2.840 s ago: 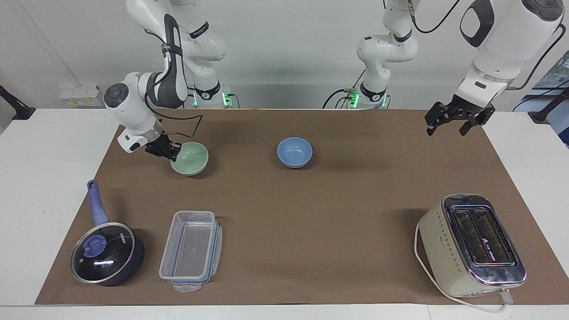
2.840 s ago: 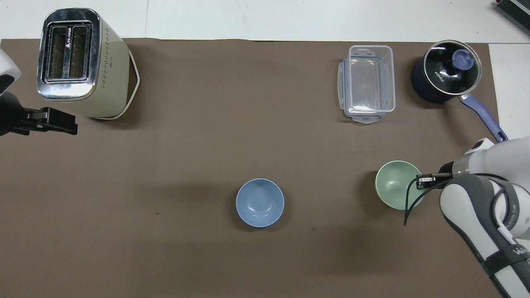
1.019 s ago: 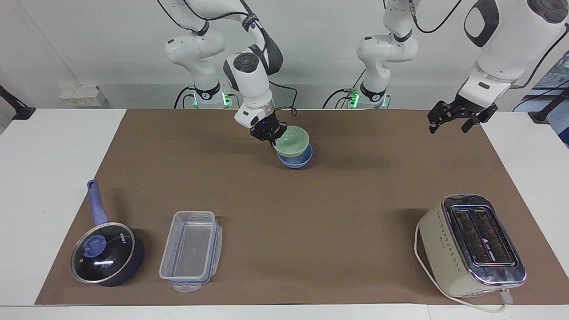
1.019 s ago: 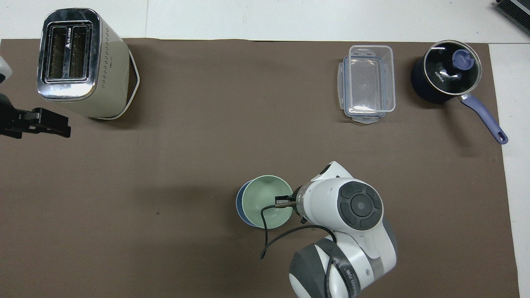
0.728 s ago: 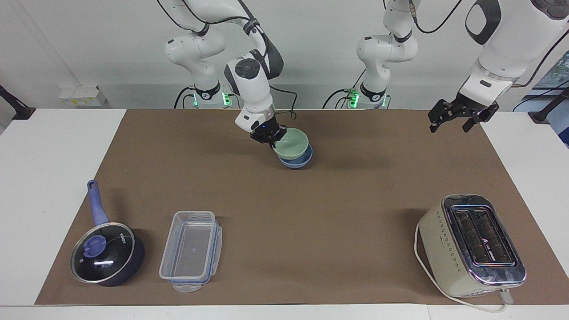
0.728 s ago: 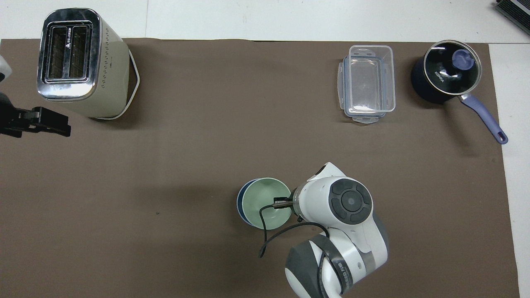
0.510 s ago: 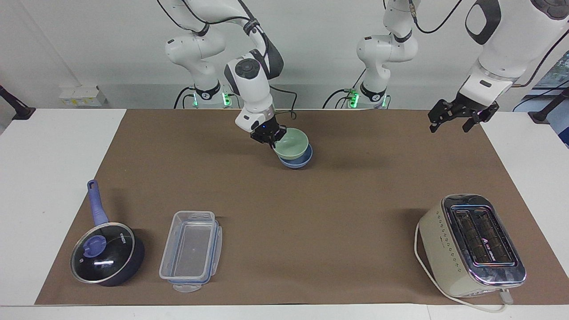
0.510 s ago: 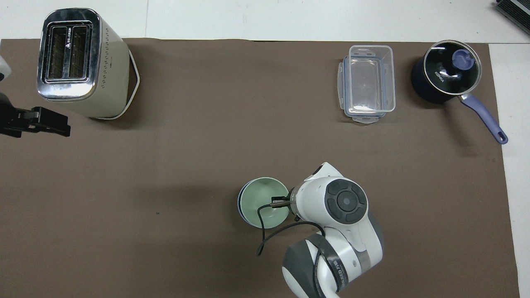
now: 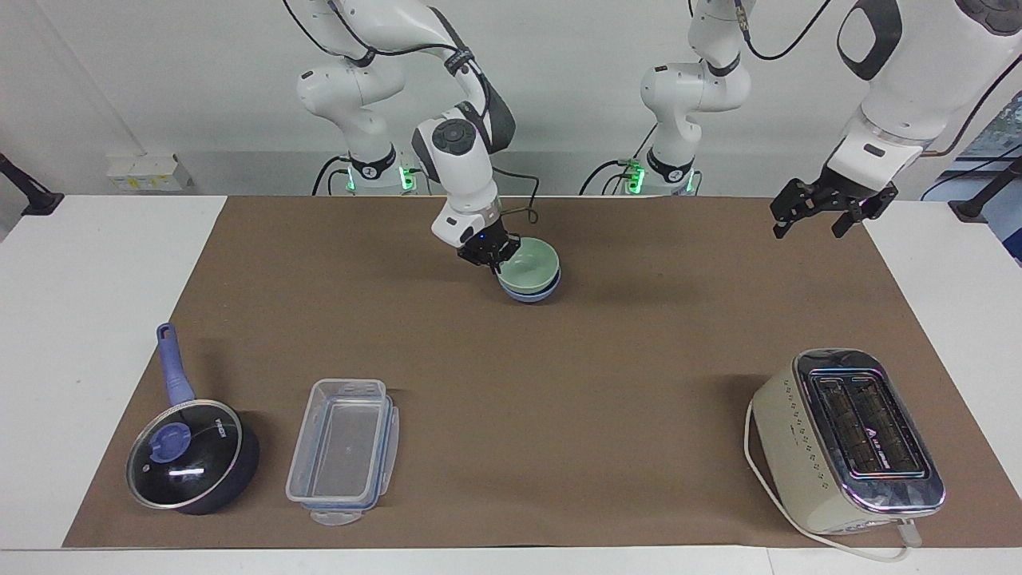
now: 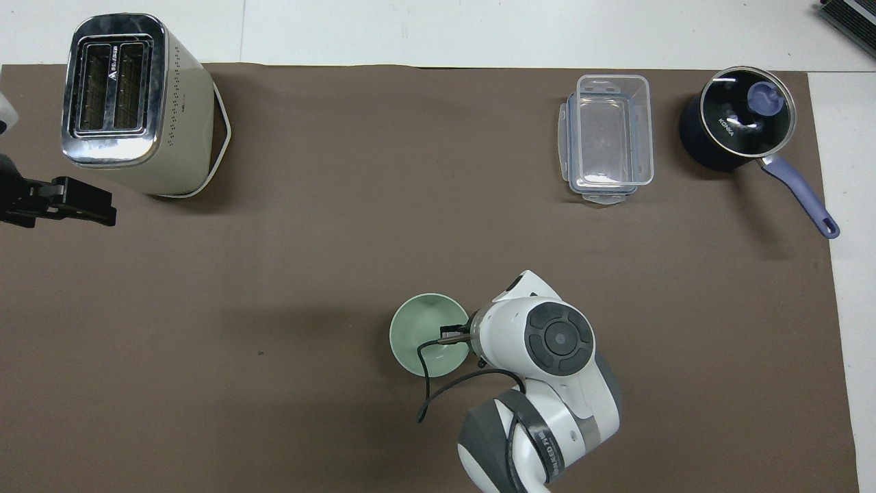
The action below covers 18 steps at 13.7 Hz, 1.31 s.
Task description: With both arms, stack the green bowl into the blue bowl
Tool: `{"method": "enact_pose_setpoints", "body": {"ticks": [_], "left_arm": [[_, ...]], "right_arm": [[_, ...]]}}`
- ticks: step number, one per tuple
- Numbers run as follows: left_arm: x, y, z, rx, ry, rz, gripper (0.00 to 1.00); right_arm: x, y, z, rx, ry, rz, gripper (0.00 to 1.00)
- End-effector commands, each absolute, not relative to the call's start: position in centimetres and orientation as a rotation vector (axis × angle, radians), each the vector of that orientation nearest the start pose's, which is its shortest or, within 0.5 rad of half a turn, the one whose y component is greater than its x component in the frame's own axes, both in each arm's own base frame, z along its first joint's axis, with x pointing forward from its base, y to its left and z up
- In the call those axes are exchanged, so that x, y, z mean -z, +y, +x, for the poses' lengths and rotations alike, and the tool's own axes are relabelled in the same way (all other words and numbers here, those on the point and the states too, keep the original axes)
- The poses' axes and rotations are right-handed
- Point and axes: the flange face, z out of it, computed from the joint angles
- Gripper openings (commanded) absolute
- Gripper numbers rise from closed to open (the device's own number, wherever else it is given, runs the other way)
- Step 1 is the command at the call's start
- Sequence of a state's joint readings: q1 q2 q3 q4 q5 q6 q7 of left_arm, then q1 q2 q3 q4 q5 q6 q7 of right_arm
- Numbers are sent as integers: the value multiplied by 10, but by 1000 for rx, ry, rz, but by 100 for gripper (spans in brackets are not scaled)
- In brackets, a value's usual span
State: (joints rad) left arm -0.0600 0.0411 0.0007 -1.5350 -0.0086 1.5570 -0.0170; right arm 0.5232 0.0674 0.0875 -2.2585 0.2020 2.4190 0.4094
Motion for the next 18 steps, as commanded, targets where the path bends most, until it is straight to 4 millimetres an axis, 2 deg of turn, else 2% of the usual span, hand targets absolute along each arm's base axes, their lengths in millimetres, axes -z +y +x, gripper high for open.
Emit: {"method": "enact_pose_setpoints", "body": {"ticks": [1, 2, 4, 6, 8, 9, 10, 13, 15, 18], "left_arm": [[-621, -31, 566, -45, 65, -3132, 100], [-621, -31, 566, -45, 65, -3132, 100], [-621, -31, 566, -45, 65, -3132, 100], [-621, -31, 566, -45, 65, -3132, 100], [-621, -31, 566, -45, 65, -3132, 100], [-621, -31, 566, -45, 65, -3132, 100], [-621, -31, 566, -45, 65, -3132, 100], [-621, -31, 566, -45, 65, -3132, 100], [-621, -31, 566, -45, 65, -3132, 100], [-621, -31, 566, -45, 65, -3132, 100]], "right_arm": [[-341, 314, 439, 23, -52, -2948, 30], [-343, 314, 439, 25, -53, -2947, 41], [-349, 315, 440, 36, -52, -2942, 43], [-366, 318, 445, 54, -30, -2929, 47], [-388, 317, 449, 49, -19, -2923, 64], [-401, 311, 453, 25, -17, -2938, 77], [-416, 304, 455, 10, -12, -2948, 81], [-459, 241, 476, 109, 70, -2990, 100], [-490, 194, 490, 148, 166, -2992, 100], [-541, 140, 514, 197, 158, -3046, 100]]}}
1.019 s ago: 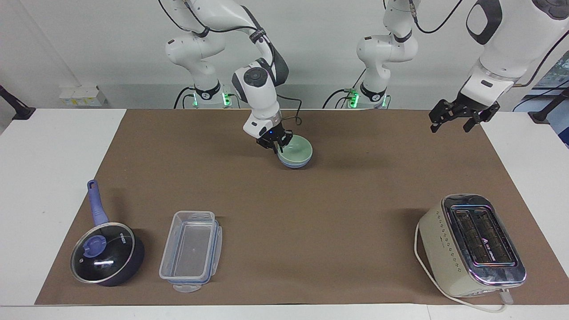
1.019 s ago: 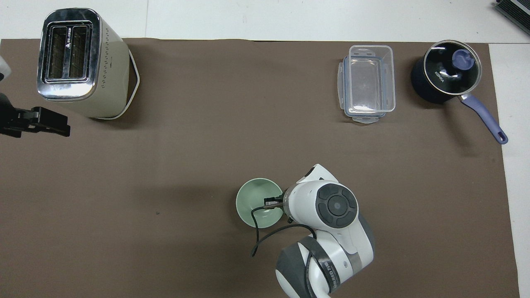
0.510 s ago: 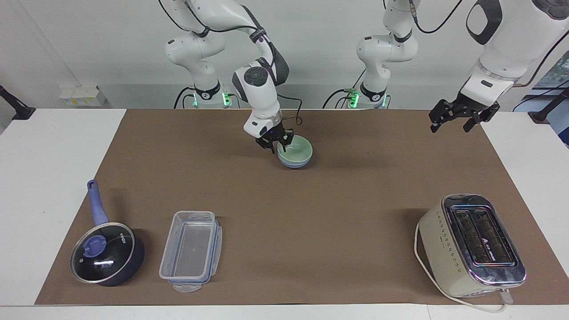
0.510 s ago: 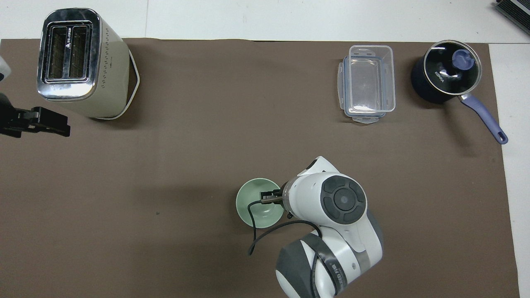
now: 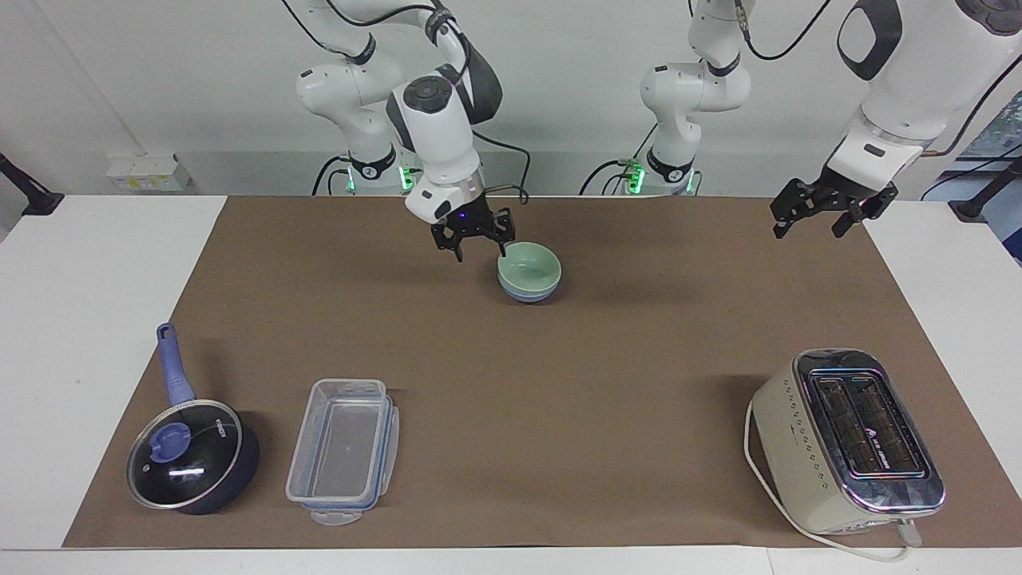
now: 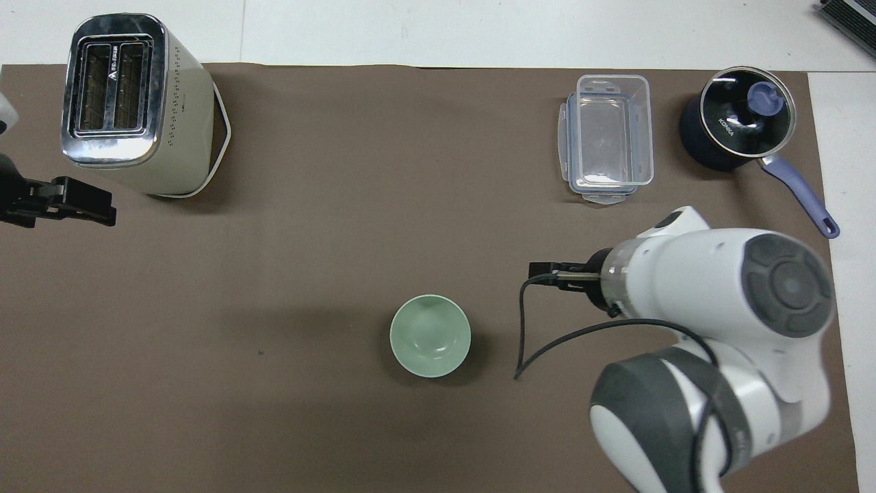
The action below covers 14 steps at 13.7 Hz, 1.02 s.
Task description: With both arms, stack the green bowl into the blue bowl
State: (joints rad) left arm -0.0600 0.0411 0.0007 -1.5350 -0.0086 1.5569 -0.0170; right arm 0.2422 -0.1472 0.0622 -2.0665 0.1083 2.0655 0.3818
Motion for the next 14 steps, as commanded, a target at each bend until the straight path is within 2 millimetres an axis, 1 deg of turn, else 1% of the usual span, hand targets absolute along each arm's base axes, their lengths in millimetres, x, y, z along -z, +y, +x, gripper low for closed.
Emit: {"method": "enact_pose_setpoints", "body": {"ticks": [1, 2, 4, 6, 8, 9, 10, 11, 12, 14], "left_arm": [[-621, -31, 566, -45, 65, -3132, 100], [-621, -31, 566, -45, 65, -3132, 100], [-621, -31, 566, -45, 65, -3132, 100], [-621, -31, 566, -45, 65, -3132, 100], [-621, -31, 566, -45, 65, -3132, 100], [-621, -31, 566, -45, 65, -3132, 100], [-621, -31, 566, -45, 65, -3132, 100], [-621, -32, 566, -45, 67, -3132, 100], [-621, -31, 566, -45, 65, -3132, 100], [-621, -31, 566, -45, 65, -3132, 100]], "right_arm": [[-559, 121, 523, 239, 147, -3085, 100], [-575, 103, 530, 268, 148, -3103, 100], [-603, 81, 536, 273, 177, -3109, 100], [-628, 77, 535, 243, 177, -3115, 100], [-651, 67, 533, 192, 189, -3126, 100], [-658, 62, 537, 148, 200, -3134, 100], [-661, 58, 543, 93, 208, -3140, 100], [-668, 55, 550, 82, 190, -3141, 100], [-671, 50, 556, 77, 167, -3142, 100], [-673, 48, 557, 81, 149, -3141, 100]]}}
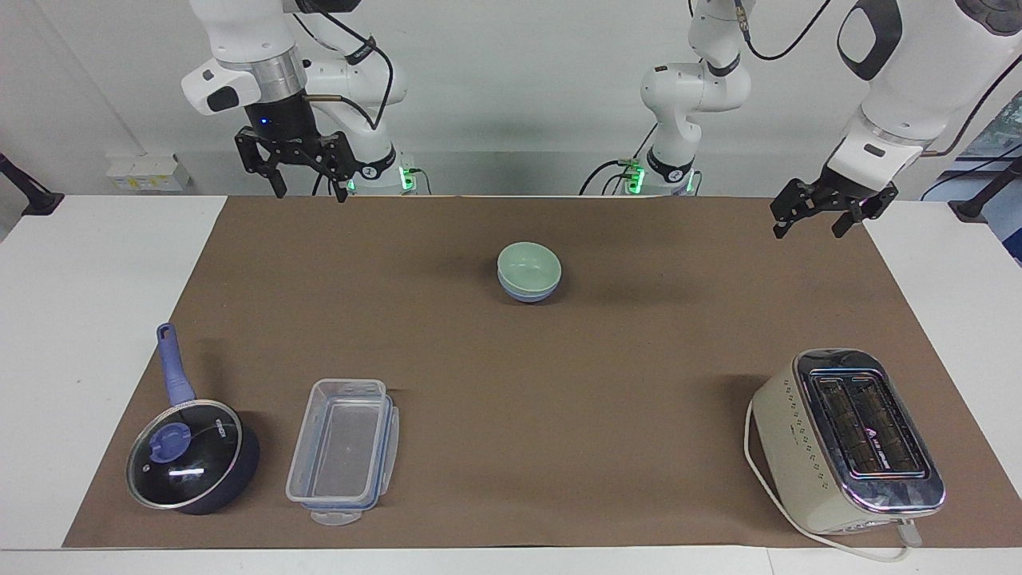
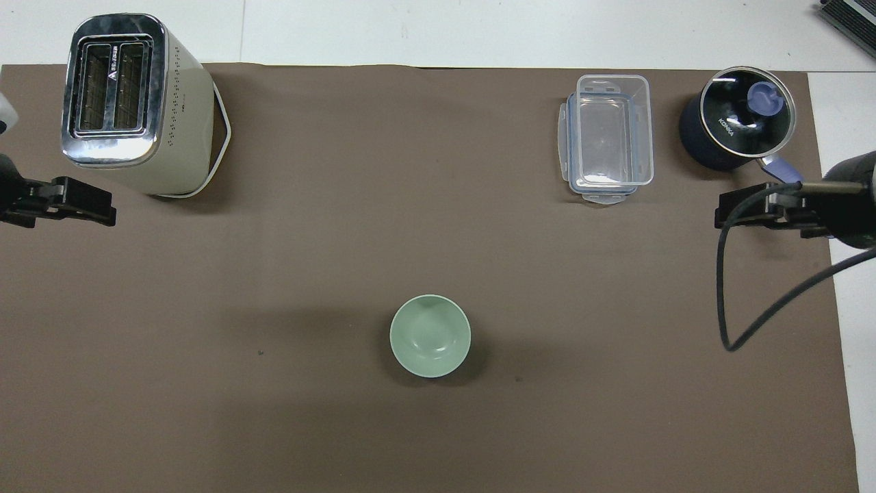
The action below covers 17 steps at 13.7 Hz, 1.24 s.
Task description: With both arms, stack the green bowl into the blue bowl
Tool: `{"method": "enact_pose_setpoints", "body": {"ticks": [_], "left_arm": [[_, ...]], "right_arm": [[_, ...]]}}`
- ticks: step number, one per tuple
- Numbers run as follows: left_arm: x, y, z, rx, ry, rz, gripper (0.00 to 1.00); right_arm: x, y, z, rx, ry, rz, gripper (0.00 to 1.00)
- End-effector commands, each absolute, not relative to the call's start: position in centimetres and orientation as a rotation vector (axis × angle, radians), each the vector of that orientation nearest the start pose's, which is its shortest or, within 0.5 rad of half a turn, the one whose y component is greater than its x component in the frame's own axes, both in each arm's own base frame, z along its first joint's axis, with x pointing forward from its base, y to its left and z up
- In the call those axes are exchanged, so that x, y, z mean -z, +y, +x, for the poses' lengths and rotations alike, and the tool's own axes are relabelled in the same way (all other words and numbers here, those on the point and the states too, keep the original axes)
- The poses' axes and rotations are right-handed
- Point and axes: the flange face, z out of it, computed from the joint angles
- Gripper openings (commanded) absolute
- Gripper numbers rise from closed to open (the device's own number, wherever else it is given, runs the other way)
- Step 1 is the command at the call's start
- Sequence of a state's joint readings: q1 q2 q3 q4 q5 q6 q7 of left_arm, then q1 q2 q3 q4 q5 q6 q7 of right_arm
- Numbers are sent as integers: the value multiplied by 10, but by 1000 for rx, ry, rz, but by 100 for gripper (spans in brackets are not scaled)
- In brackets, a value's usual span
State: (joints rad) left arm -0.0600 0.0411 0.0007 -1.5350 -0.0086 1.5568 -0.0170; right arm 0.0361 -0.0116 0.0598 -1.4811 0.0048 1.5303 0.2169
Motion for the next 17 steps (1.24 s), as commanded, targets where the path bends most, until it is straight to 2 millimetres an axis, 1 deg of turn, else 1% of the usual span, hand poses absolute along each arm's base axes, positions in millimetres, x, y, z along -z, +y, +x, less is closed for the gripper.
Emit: {"method": "enact_pose_setpoints", "body": {"ticks": [1, 3, 5, 9, 12, 17], "left_arm": [[-621, -31, 566, -45, 65, -3132, 100], [-621, -31, 566, -45, 65, -3132, 100], [-621, -31, 566, -45, 65, -3132, 100], [-621, -31, 566, -45, 65, -3132, 100], [-621, -31, 566, -45, 65, -3132, 100], [-621, -31, 566, -45, 65, -3132, 100]], "right_arm": [[-672, 47, 553, 69, 149, -3140, 100], [-665, 46, 544, 43, 159, -3146, 100], [-660, 45, 540, 34, 161, -3147, 100], [-659, 43, 540, 29, 158, -3147, 100], [-658, 43, 536, 24, 120, -3149, 100], [-658, 43, 536, 28, 122, -3149, 100]]}}
